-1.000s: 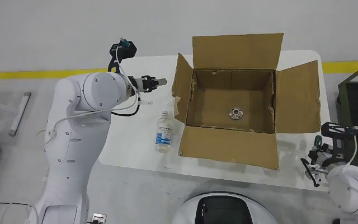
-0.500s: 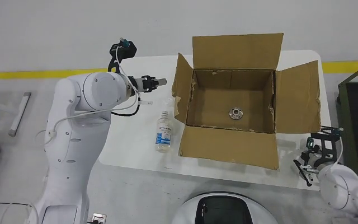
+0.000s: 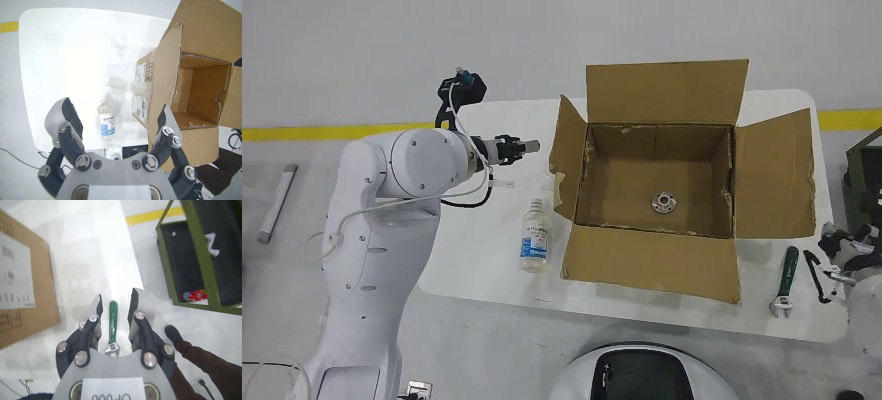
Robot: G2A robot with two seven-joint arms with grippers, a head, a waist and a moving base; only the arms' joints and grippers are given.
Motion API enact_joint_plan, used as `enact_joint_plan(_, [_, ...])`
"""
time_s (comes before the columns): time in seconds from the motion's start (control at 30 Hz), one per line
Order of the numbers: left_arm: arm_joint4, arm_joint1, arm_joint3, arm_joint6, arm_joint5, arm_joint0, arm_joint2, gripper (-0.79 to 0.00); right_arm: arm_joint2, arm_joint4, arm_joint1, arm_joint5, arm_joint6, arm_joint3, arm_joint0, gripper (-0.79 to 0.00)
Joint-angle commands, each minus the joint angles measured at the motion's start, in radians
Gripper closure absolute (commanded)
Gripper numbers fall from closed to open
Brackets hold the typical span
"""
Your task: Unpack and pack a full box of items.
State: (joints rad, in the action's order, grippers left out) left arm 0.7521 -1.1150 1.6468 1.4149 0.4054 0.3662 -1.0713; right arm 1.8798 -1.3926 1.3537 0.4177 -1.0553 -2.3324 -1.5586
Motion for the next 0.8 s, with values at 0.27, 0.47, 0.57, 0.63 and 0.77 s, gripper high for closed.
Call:
enact_joint_plan(0.27, [0.000, 0.000, 0.000, 0.000, 0.000, 0.000, 0.000, -0.785, 0.003, -0.018, -0.011, 0.033, 0.075, -0.018, 0.286, 0.000])
enact_joint_plan(0.47, [0.000, 0.000, 0.000, 0.000, 0.000, 0.000, 0.000, -0.785, -0.153, 0.020, -0.010, 0.023, 0.048, -0.018, 0.416, 0.000])
enact_joint_plan(0.57, [0.000, 0.000, 0.000, 0.000, 0.000, 0.000, 0.000, -0.785, -0.263, -0.015, -0.009, -0.004, 0.019, -0.013, 0.442, 0.000])
enact_joint_plan(0.63, [0.000, 0.000, 0.000, 0.000, 0.000, 0.000, 0.000, -0.785, -0.341, -0.027, -0.005, 0.002, -0.004, 0.014, 0.456, 0.000])
enact_joint_plan(0.77, [0.000, 0.000, 0.000, 0.000, 0.000, 0.000, 0.000, -0.785, -0.469, -0.018, 0.004, 0.019, -0.050, 0.098, 0.483, 0.000])
